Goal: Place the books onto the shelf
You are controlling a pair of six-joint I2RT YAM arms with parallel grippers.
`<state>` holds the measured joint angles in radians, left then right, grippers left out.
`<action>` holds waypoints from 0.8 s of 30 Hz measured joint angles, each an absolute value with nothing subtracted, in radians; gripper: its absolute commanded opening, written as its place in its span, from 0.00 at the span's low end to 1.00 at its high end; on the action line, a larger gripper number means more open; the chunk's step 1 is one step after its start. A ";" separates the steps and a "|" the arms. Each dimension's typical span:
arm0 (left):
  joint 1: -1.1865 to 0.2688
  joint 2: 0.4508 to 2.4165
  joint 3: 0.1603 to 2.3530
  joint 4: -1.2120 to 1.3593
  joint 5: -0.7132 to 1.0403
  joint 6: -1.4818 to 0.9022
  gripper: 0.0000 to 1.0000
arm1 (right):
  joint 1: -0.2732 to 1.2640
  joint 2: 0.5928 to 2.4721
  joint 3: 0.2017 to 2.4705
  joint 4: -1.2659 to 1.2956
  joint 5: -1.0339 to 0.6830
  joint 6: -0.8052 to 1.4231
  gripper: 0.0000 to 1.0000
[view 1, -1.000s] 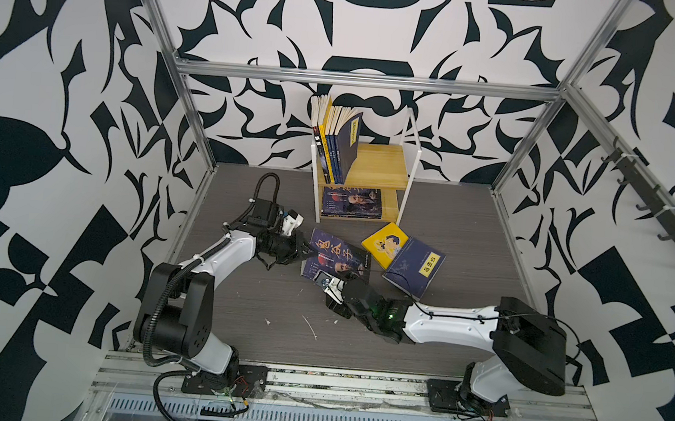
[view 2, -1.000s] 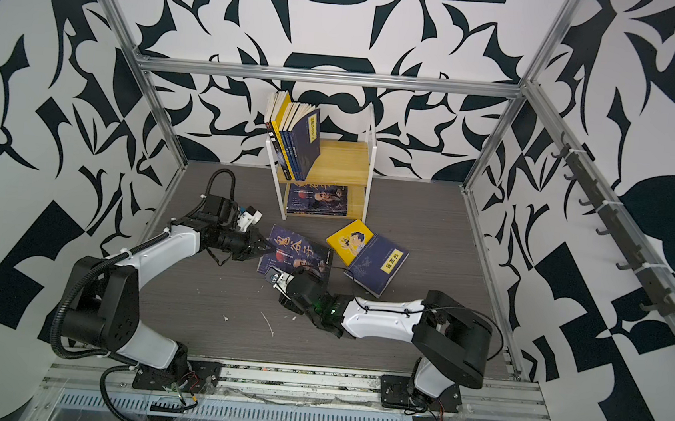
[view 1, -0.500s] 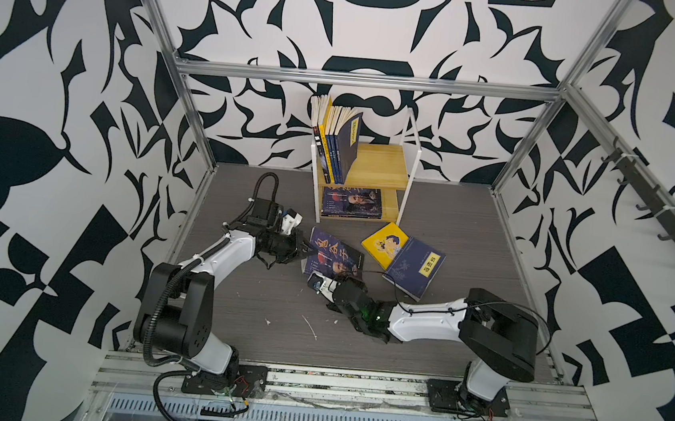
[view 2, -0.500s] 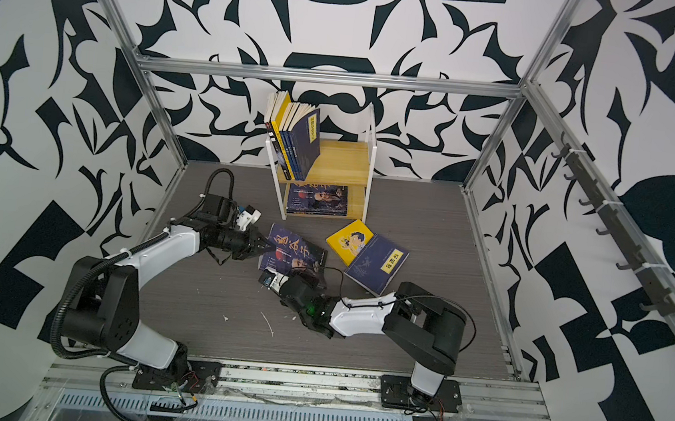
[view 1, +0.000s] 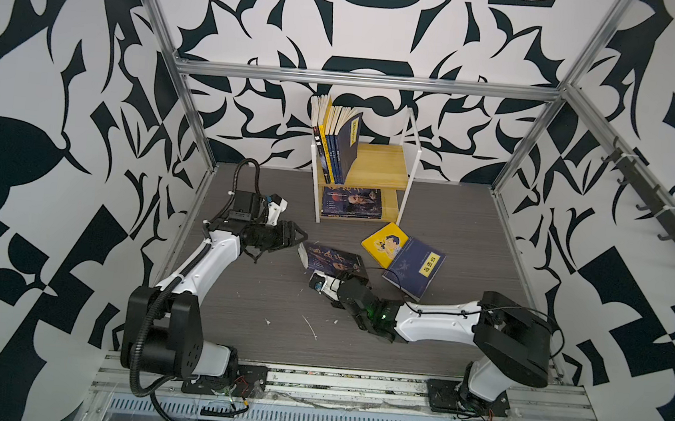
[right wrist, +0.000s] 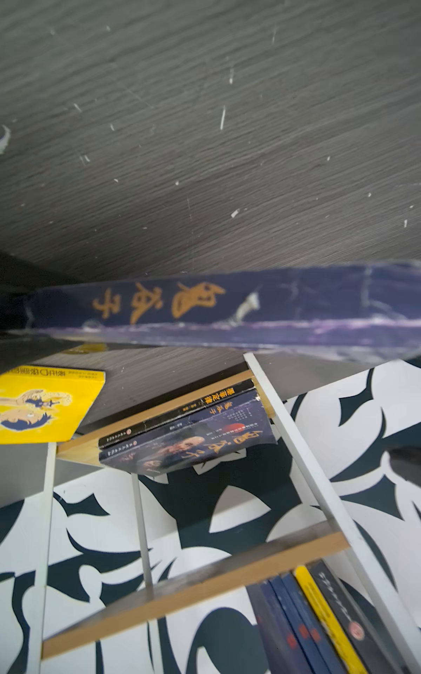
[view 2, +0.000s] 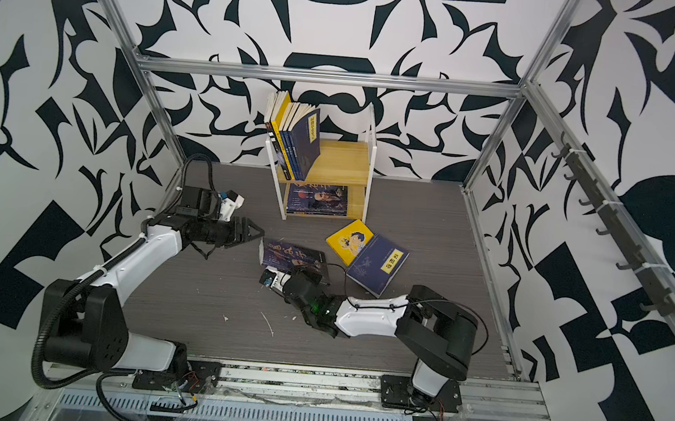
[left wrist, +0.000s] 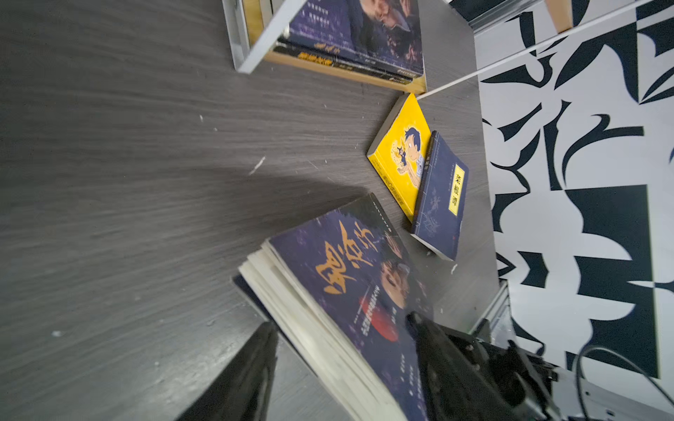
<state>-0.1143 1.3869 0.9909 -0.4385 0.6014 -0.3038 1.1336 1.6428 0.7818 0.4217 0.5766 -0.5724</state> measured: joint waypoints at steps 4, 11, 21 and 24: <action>-0.054 1.346 0.991 -0.444 0.564 -0.250 0.73 | 1.110 1.588 0.794 0.364 0.553 -0.630 0.00; 0.011 1.306 1.004 -0.480 0.483 -0.115 0.78 | 1.026 1.549 0.885 0.270 0.513 -0.733 0.00; 0.112 1.250 1.006 -0.507 0.482 -0.048 0.81 | 0.913 1.584 1.048 0.195 0.503 -0.910 0.00; 0.121 1.244 1.006 -0.516 0.477 -0.031 0.84 | 0.899 1.637 1.104 0.208 0.527 -0.984 0.00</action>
